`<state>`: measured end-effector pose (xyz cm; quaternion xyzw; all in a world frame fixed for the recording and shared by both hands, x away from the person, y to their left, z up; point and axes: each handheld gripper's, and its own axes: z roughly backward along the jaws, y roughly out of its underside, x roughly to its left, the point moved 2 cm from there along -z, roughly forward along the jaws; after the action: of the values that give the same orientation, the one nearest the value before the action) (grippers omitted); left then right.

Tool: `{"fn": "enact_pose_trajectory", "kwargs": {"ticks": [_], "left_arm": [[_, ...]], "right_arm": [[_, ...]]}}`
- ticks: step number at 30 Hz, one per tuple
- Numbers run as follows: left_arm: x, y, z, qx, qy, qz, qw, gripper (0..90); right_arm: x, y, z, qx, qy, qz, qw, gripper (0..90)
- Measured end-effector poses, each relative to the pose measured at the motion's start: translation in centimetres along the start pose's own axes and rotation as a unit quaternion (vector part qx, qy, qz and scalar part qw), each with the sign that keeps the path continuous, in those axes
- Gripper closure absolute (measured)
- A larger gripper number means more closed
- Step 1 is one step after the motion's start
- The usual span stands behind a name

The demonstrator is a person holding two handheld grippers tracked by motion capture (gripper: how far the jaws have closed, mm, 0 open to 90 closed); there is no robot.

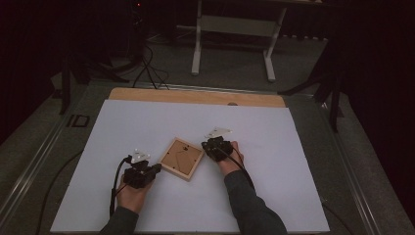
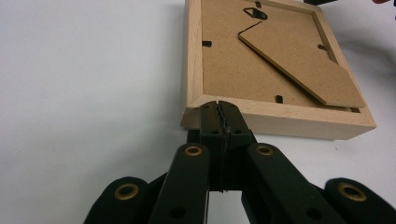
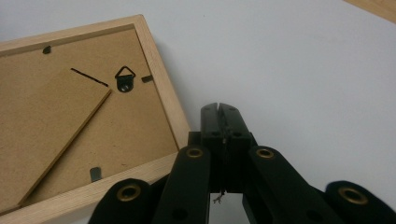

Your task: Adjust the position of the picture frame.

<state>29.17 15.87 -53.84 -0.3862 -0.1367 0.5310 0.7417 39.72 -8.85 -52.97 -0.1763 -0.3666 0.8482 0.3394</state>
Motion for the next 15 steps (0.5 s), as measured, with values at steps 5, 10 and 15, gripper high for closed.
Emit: {"fn": "enact_pose_trajectory", "kwargs": {"ticks": [5, 10, 15], "left_arm": [[-0.11, 0.18, -0.01, 0.005, -0.002, 0.001, 1.0000, 89.6], [-0.13, 0.27, -0.04, 0.008, -0.002, 0.002, 1.0000, 89.6], [-0.19, 0.38, -0.29, 0.019, -0.004, 0.002, 0.9998, 89.6]], "right_arm": [[-0.09, 0.07, -0.05, 0.004, 0.001, 0.002, 1.0000, 89.7], [-0.08, 0.09, -0.09, 0.006, 0.002, 0.001, 1.0000, 89.8], [-0.07, 0.07, -0.06, 0.007, 0.002, 0.004, 1.0000, 89.8]]}}
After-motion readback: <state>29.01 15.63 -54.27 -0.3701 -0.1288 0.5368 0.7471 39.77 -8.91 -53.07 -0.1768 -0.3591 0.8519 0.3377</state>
